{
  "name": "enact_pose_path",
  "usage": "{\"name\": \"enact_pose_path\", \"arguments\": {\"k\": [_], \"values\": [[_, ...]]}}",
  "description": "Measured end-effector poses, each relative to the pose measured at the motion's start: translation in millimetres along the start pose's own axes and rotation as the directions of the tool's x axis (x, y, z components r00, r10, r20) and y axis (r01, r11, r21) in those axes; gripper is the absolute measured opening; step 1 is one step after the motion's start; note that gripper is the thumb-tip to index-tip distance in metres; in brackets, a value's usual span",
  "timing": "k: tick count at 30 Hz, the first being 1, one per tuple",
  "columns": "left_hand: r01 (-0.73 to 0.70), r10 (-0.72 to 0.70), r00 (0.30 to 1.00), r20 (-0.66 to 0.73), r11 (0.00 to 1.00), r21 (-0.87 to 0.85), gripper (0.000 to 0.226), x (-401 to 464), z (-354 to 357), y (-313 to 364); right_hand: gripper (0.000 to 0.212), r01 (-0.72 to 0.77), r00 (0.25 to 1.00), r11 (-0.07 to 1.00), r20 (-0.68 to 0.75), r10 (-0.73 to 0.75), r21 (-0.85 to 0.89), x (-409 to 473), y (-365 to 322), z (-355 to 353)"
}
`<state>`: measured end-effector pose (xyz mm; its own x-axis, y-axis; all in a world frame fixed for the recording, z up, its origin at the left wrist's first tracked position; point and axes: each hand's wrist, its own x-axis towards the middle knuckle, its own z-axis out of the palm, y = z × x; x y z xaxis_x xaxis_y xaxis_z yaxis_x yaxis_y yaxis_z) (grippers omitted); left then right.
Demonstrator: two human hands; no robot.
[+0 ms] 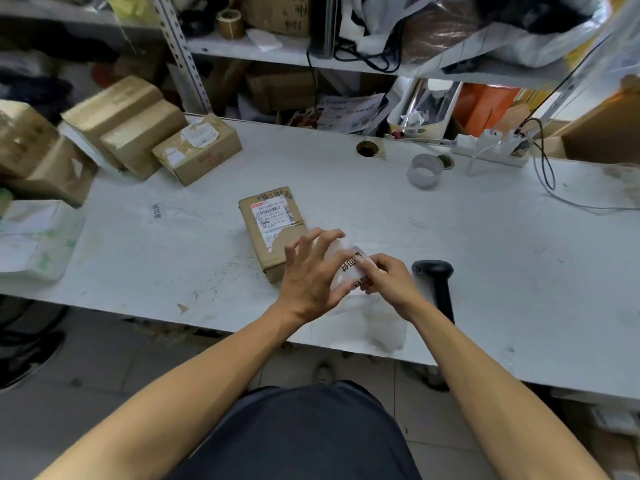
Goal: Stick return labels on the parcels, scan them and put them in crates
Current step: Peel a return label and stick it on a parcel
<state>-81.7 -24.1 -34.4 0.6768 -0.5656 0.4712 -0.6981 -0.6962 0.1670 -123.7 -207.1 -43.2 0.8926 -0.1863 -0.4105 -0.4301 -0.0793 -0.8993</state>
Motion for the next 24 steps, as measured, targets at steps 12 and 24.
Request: {"name": "enact_pose_path", "arguments": {"k": [12,24], "values": [[0.604,-0.367,0.754,0.546,0.713,-0.356,0.031,7,-1,-13,0.027,0.014,0.992,0.995,0.124,-0.027,0.102,-3,-1,-12],[0.68,-0.59,0.713,0.378,0.452,-0.577,0.03,-1,-19,-51,0.02,0.077,0.978,0.938,-0.157,-0.136,-0.337,19,5,-3]]}}
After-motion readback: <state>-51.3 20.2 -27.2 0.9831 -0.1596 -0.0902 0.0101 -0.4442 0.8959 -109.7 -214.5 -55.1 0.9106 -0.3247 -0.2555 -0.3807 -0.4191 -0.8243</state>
